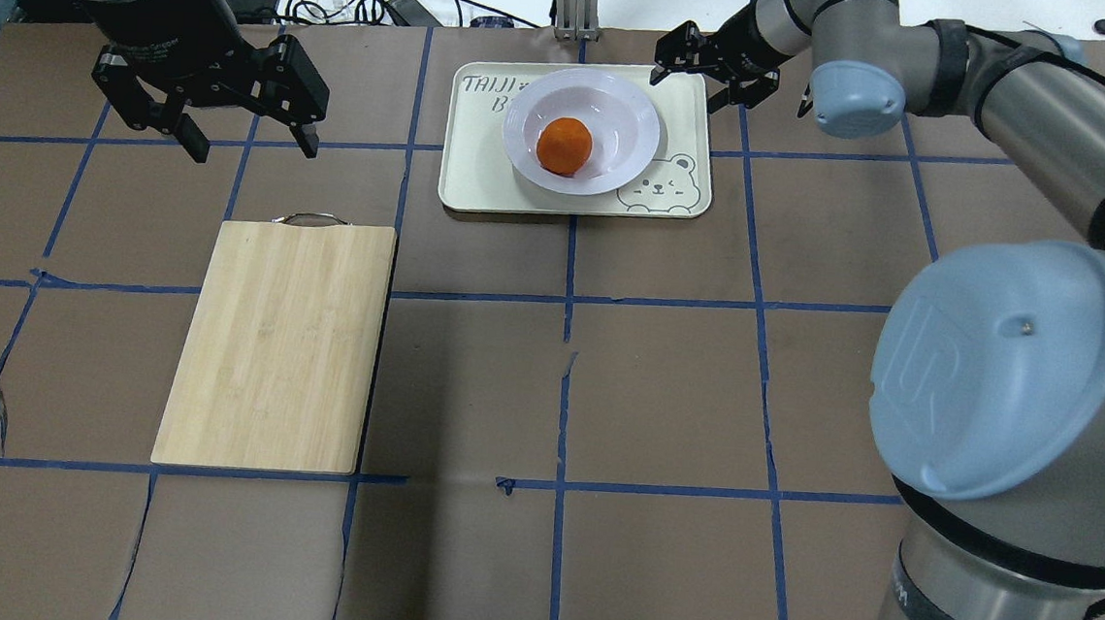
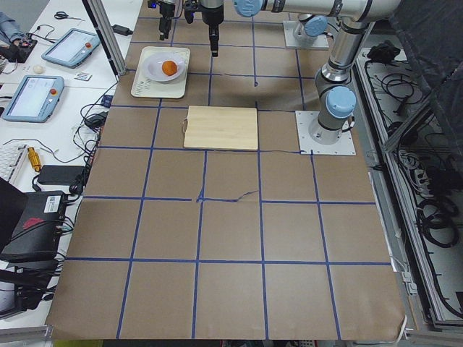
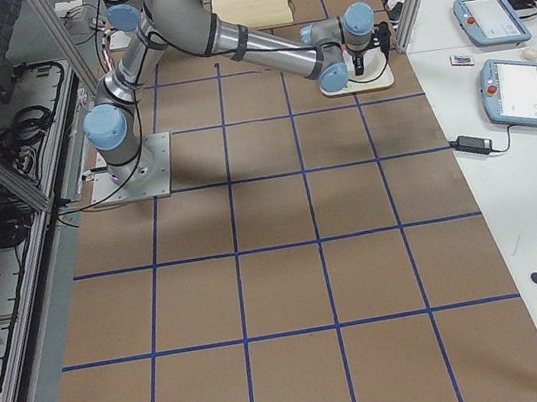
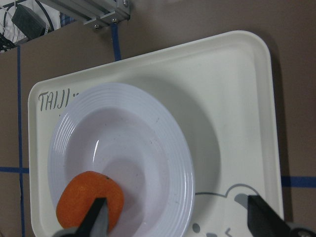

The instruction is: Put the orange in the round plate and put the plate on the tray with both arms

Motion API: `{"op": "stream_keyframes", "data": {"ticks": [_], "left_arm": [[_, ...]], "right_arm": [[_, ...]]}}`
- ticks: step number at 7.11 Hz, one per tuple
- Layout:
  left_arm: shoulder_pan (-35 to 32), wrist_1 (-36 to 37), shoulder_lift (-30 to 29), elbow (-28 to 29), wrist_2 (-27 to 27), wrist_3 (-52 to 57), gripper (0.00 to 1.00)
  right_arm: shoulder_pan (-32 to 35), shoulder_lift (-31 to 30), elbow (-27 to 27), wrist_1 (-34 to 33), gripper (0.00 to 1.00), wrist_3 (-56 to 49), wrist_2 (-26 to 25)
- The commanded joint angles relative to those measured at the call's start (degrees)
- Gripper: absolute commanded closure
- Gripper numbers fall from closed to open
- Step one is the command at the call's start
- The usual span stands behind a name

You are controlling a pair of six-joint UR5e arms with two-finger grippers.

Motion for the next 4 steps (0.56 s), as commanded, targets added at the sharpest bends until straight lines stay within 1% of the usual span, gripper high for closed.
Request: {"op": "stream_keyframes", "data": {"ticks": [1,2,3,4], "left_arm": [[0.0,0.0,0.0,0.0,-0.1,0.0,0.0],[0.0,0.0,0.1,0.0,0.0,0.0,0.0],[0.1,0.1,0.1,0.0,-0.1,0.0,0.0],[0.0,0.1,0.1,0.0,-0.1,0.0,0.0]], "right_arm": [[0.2,-9.5,2.1,13.4,0.0,-0.3,-8.8],[0.3,-15.8,5.8,18.6,0.0,-0.4,-13.3],[0.3,-23.0,11.8,21.1,0.0,-1.9,-16.3],[0.2,-30.2,19.1,21.9,0.0,-2.6,-20.6]]}}
